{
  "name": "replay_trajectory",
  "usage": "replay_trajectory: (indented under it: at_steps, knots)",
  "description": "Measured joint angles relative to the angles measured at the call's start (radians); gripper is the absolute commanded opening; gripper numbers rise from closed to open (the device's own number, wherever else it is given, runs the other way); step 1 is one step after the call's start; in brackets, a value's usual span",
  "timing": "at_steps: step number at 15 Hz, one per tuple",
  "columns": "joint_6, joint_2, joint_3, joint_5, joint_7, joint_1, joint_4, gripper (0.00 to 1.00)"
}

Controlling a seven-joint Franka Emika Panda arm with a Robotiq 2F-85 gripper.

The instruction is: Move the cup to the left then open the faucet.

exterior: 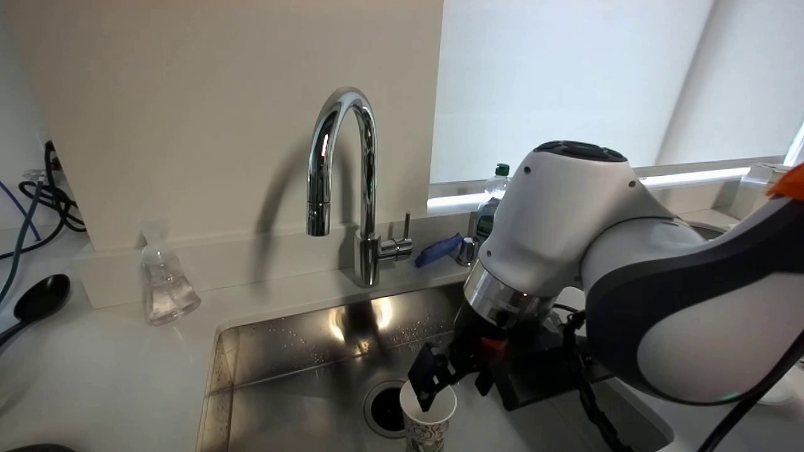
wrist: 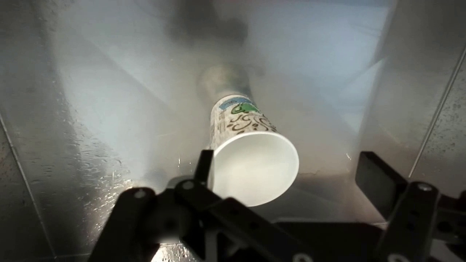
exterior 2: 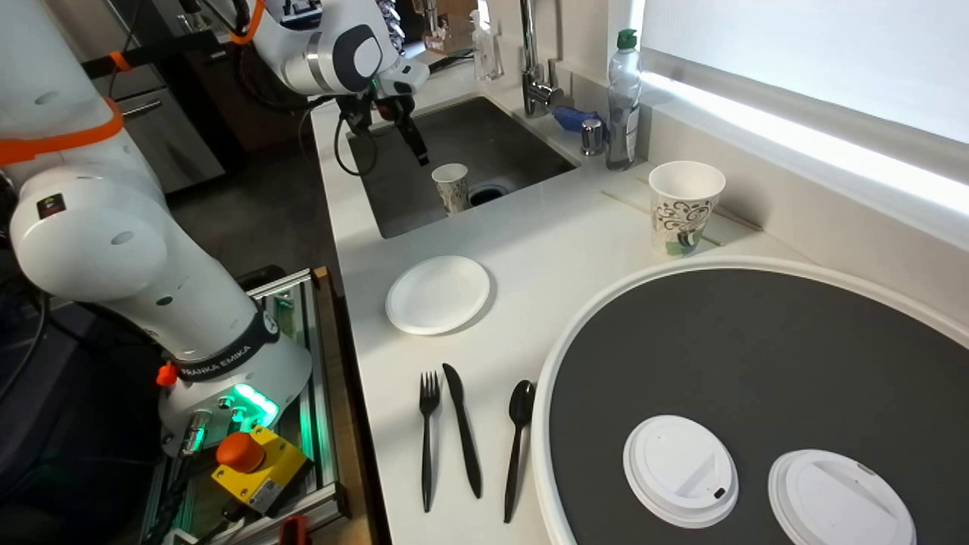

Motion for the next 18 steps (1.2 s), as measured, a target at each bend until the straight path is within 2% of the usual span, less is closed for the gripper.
replay_trajectory:
  at_steps: [3,14,18]
  knots:
    - [0.000,0.031,-0.016,-0.051,0.023,0.006,0.017,1.00]
    - [-0.001,0.061,-0.026,-0.065,0.033,0.008,0.024,1.00]
    - [-0.001,0.092,-0.098,-0.197,0.127,0.041,0.027,1.00]
